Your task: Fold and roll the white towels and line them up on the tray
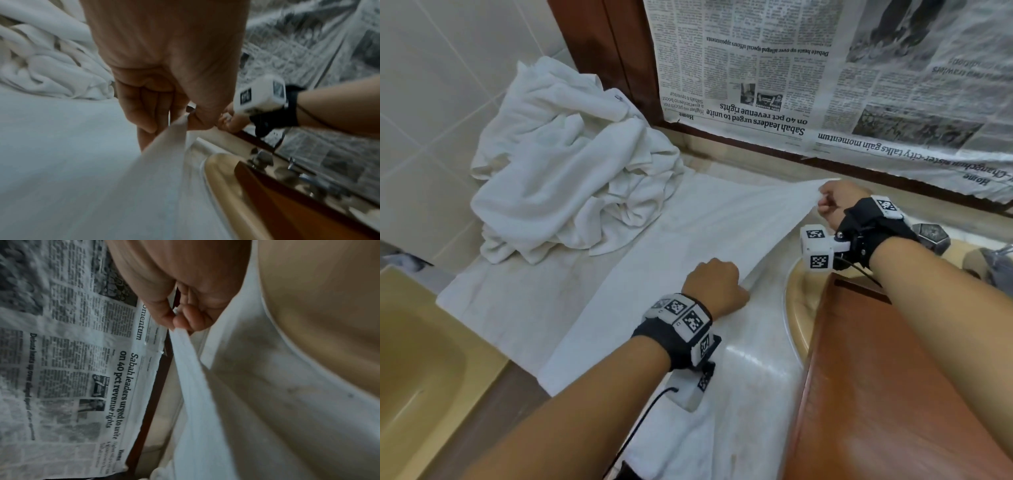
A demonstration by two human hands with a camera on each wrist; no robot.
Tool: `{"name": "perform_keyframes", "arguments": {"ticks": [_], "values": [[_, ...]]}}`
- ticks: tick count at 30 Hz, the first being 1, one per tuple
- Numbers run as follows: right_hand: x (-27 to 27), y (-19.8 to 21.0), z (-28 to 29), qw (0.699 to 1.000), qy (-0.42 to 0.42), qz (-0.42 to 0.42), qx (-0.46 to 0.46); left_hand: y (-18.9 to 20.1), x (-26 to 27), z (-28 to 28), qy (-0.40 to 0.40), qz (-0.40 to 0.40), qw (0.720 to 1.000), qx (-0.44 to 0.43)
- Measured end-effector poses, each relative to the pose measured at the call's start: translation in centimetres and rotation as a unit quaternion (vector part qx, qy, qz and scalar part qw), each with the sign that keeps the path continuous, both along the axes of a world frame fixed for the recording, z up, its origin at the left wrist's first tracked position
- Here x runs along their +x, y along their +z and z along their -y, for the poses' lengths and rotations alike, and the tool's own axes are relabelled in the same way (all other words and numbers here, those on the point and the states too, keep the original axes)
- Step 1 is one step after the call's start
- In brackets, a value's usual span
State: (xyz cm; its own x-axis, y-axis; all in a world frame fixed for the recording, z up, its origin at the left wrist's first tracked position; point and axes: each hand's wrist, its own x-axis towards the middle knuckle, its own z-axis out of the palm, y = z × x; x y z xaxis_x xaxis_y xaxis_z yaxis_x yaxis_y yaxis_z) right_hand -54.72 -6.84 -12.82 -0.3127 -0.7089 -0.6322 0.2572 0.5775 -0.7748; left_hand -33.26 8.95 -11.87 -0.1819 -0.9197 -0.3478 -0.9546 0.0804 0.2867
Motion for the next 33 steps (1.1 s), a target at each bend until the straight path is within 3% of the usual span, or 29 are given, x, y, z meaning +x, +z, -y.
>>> {"name": "perform_keyframes", "arguments": {"ticks": [2,5,9,11,13,16,18,19,22,24,25,28,29,32,33], "values": [[-1.1,-0.5,0.3,0.997,0.011,-0.072,0.036,0.0,-0.2,0.0,0.009,-0.037,0.999,0.001],[-2.7,-1.4,-0.3,0.980,0.049,-0.176,0.082,-0.8,-1.5,-1.0,-0.045,-0.071,0.994,0.064],[-3.6,-1.4,-0.5,0.970,0.101,-0.222,-0.005,-0.5,-1.1,-0.5,-0.047,-0.186,0.975,0.113],[-2.7,-0.1,0.5,0.960,0.080,-0.266,-0.047,0.1,0.3,0.1,0.014,-0.312,0.938,0.151],[-0.3,1.4,1.9,0.948,0.080,-0.295,-0.088,1.1,1.8,0.6,0.079,-0.430,0.884,0.167],[5.5,3.0,2.9,0.939,0.096,-0.292,-0.156,1.3,4.5,1.3,0.169,-0.486,0.845,0.144],[9.2,2.6,2.7,0.938,0.172,-0.261,-0.150,0.0,6.5,1.7,0.245,-0.471,0.840,0.112],[10.6,1.6,2.4,0.923,0.224,-0.282,-0.139,-1.0,7.5,1.9,0.278,-0.425,0.856,0.095],[12.7,-2.7,0.8,0.802,0.414,-0.422,-0.089,-4.3,9.9,1.9,0.290,-0.178,0.934,0.107],[13.3,-4.7,-0.9,0.733,0.471,-0.484,-0.078,-5.8,11.2,1.7,0.260,-0.087,0.953,0.132],[13.3,-5.5,-1.4,0.719,0.478,-0.498,-0.078,-6.3,11.7,1.6,0.253,-0.074,0.954,0.144],[13.0,-6.3,-2.1,0.702,0.497,-0.502,-0.093,-7.0,12.2,2.5,0.253,-0.070,0.948,0.179],[12.8,-6.2,-1.6,0.709,0.496,-0.492,-0.097,-6.9,12.1,3.1,0.246,-0.073,0.949,0.184],[11.3,-5.1,0.9,0.779,0.399,-0.466,-0.129,-6.2,11.1,6.4,0.233,-0.057,0.960,0.147],[10.5,-4.7,1.9,0.786,0.371,-0.476,-0.133,-6.0,10.7,7.6,0.225,-0.054,0.964,0.133]]}}
